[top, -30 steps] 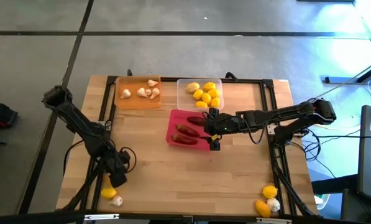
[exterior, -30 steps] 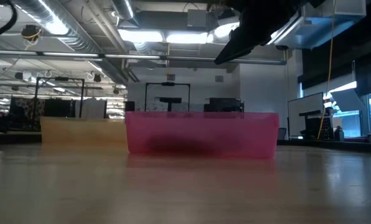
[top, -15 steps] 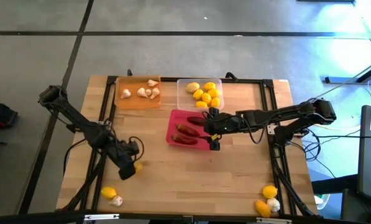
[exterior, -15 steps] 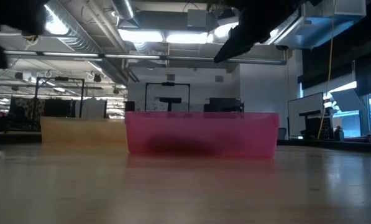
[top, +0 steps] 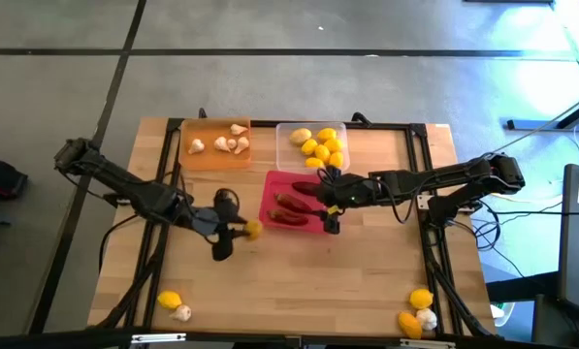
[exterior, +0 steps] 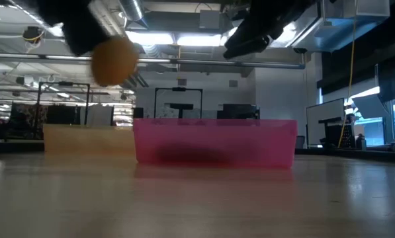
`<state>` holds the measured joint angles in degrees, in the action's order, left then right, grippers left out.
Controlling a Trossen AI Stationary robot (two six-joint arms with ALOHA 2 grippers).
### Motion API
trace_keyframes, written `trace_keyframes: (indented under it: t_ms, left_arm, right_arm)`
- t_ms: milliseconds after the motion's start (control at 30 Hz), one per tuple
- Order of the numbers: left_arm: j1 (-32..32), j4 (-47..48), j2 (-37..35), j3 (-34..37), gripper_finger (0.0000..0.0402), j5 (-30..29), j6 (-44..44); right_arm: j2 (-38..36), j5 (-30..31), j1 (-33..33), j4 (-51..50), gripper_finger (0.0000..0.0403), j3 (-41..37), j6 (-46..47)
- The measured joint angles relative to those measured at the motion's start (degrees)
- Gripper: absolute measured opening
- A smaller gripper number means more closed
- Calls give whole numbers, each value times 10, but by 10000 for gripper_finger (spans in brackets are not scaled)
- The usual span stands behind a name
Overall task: Sort produce into baskets
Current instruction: Put the yellow lemon in the transparent bin
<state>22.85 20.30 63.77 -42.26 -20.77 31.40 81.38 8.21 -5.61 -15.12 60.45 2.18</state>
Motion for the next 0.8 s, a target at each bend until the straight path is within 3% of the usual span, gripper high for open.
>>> trace_keyframes:
  t_ms: [267, 400, 567, 800]
  left_arm:
    - [-84, -104, 1, 0, 138, -79, -175]
    - [-135, -113, 1, 0, 138, -85, -215]
    - [-197, -193, 4, 12, 138, -86, -259]
    - [-272, -265, 56, 16, 138, -86, -284]
  right_arm:
    - [0, -3, -1, 16, 270, 0, 48]
    - [0, -22, -1, 15, 270, 0, 57]
    - [3, -27, -1, 21, 270, 0, 66]
    - [29, -35, -3, 56, 270, -2, 80]
